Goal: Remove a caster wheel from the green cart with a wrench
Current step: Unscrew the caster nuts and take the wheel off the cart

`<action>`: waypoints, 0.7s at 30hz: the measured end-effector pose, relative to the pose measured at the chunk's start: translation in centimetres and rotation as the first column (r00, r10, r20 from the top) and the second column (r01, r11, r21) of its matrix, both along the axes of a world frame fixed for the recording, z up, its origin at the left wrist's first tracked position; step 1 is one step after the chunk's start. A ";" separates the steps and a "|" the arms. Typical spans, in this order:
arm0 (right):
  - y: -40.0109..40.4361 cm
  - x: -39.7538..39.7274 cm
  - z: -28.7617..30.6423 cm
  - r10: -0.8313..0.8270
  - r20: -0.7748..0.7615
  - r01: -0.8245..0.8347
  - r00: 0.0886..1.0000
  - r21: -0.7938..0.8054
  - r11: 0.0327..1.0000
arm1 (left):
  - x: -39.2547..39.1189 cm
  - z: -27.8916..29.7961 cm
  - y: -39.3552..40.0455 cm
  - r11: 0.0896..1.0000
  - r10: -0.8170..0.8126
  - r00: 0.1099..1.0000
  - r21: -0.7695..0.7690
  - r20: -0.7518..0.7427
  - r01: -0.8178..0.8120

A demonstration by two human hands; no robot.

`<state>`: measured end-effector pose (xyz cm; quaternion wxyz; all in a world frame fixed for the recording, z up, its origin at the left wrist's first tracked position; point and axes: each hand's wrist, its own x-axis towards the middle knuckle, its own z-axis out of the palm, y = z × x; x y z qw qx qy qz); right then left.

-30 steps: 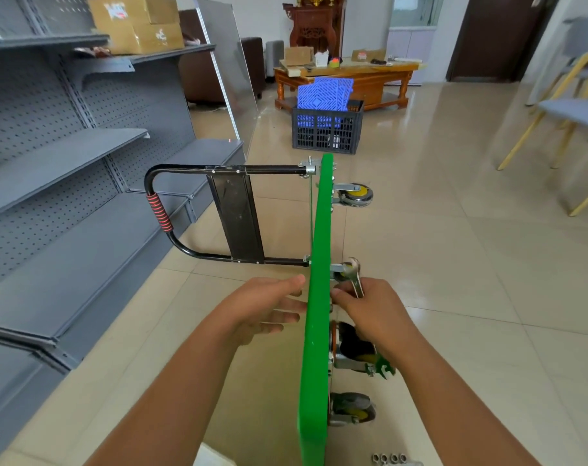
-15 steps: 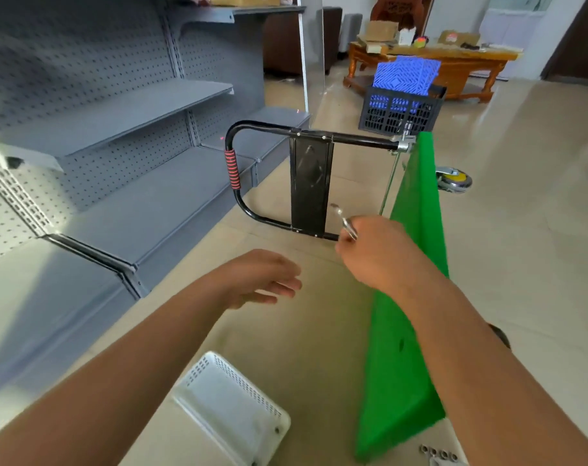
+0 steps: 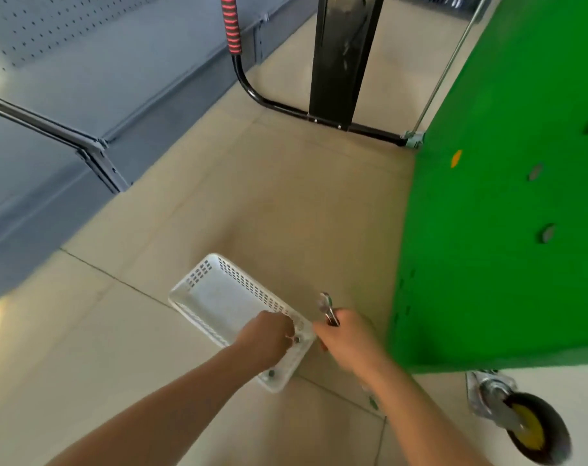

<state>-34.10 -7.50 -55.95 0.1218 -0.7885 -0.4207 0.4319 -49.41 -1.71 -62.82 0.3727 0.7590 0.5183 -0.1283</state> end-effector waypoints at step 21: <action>-0.5 0.8 1.6 -0.077 -0.101 0.075 0.992 -0.024 0.997 | -0.7 1.4 -0.2 0.966 -0.051 0.999 0.253 0.009 0.047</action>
